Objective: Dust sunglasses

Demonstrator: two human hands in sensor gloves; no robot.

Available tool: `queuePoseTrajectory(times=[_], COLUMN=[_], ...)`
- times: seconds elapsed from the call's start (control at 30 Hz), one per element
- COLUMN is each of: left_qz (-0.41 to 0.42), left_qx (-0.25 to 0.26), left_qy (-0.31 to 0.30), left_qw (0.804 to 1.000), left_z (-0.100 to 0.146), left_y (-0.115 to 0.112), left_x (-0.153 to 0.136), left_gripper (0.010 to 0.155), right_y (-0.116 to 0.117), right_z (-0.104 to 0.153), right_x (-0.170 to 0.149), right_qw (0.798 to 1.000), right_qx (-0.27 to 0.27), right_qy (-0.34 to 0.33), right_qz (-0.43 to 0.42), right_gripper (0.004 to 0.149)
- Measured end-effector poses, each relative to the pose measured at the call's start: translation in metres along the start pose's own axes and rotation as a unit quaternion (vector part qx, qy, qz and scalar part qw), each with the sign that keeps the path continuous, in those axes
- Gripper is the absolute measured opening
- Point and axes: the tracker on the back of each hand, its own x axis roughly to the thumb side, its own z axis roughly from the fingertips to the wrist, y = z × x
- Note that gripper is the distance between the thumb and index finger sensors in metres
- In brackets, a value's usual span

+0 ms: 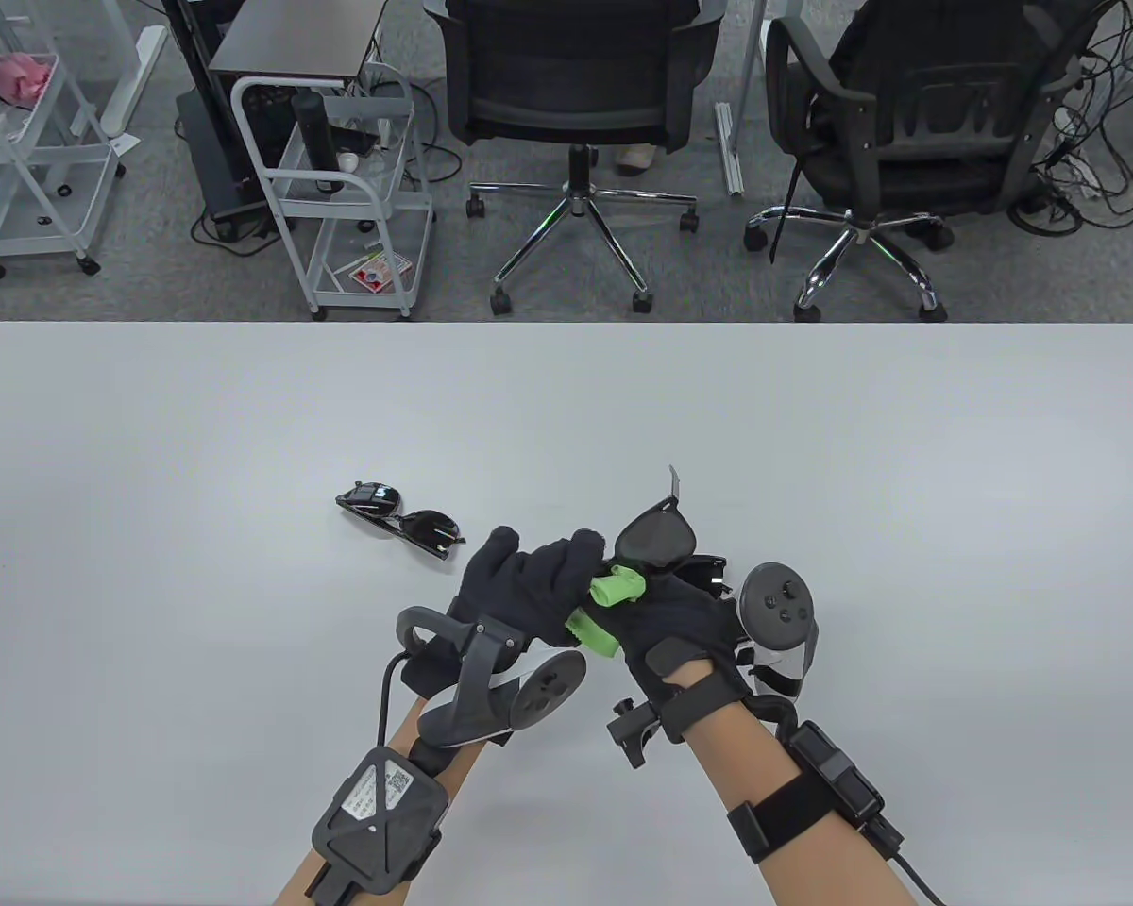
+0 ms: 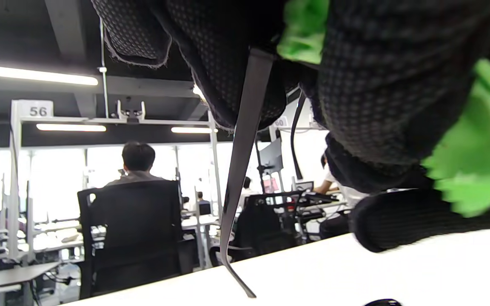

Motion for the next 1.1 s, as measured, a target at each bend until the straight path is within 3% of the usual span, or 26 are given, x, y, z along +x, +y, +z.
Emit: queuePoseTrajectory(times=[0.07,0.2,0.3,0.4,0.5,0.6,0.7,0.83,0.93,1.1], left_qz=[0.017,0.0,0.022,0.017,0.006,0.011,0.009,0.022,0.02,-0.01], left_qx=[-0.004,0.004,0.005,0.008,0.0,-0.01,-0.005,-0.003,-0.008,-0.008], left_qy=[0.006,-0.008,-0.009,-0.002,0.009,0.019,0.011,0.006,0.01,0.007], left_qw=[1.0,1.0,1.0,1.0,1.0,1.0,1.0,1.0,1.0,1.0], left_z=[0.001,0.001,0.0,-0.001,-0.001,-0.001,0.0,-0.002,-0.002,0.0], left_y=[0.0,0.0,0.002,0.004,0.001,-0.002,-0.001,0.001,0.0,-0.002], left_x=[-0.003,0.006,0.01,0.009,0.006,-0.001,0.003,0.009,0.007,0.002], left_gripper=[0.097,0.096,0.096,0.096,0.096,0.096,0.096,0.096,0.097,0.096], right_y=[0.002,-0.002,-0.006,-0.006,-0.004,-0.003,-0.005,-0.008,-0.01,-0.007], right_z=[-0.001,-0.002,0.001,0.002,-0.002,-0.006,-0.005,0.0,-0.001,-0.007], right_x=[-0.002,0.002,0.002,0.005,0.001,-0.003,0.007,0.007,0.005,-0.005], right_qw=[1.0,0.998,0.997,0.997,0.999,0.997,0.996,0.995,0.997,0.998], right_qx=[0.027,-0.014,-0.044,-0.039,0.0,0.074,0.021,-0.036,-0.017,0.065], right_qy=[0.002,-0.012,-0.02,-0.028,-0.013,0.001,-0.015,-0.019,-0.018,0.015], right_qz=[-0.014,0.056,0.062,0.064,0.042,0.014,0.087,0.086,0.077,0.007], right_gripper=[0.045,0.043,0.042,0.041,0.043,0.047,0.043,0.04,0.04,0.043])
